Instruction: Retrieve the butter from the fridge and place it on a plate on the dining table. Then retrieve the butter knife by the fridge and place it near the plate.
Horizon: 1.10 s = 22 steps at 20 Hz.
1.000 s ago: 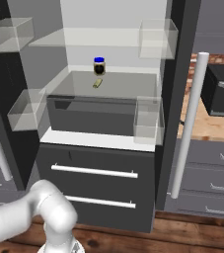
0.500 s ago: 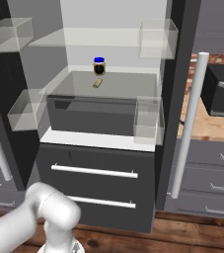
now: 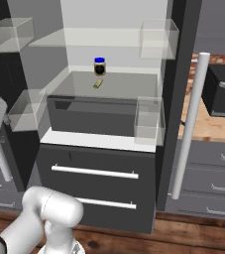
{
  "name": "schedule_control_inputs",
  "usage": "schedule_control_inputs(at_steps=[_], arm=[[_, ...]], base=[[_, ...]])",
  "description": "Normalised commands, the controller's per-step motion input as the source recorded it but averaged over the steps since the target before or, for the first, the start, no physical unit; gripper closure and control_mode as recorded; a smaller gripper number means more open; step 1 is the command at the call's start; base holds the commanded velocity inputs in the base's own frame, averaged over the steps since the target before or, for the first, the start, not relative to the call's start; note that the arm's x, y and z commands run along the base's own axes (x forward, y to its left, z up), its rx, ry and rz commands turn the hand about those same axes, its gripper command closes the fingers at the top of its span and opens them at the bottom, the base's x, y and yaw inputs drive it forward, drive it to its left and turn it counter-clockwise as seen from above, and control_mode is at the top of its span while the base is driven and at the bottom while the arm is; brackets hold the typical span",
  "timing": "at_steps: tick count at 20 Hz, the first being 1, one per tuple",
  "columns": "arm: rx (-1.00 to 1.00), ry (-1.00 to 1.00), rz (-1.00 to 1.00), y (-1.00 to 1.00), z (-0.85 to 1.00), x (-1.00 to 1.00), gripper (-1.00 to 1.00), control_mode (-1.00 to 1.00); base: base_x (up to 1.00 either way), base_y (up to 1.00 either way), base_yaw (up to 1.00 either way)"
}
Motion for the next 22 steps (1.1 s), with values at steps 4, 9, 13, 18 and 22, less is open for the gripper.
schedule_control_inputs(at_steps=[4, 9, 13, 18, 22], arm=[[0.59, 0.02, 0.18, -0.57, -0.08, 0.25, -1.00, -1.00], [0.68, 0.05, 0.22, -0.48, -0.23, 0.63, -1.00, -1.00], [0.67, 0.00, 0.27, -0.35, -0.06, 0.98, -1.00, -1.00], [0.54, -0.05, 0.26, -0.32, -0.07, 0.95, -1.00, -1.00], [0.30, -0.13, 0.27, -0.04, -0.22, 0.70, -1.00, -1.00]], base=[[0.00, 0.00, 0.00], [0.00, 0.00, 0.00], [0.00, 0.00, 0.00], [0.00, 0.00, 0.00], [0.00, 0.00, 0.00]])
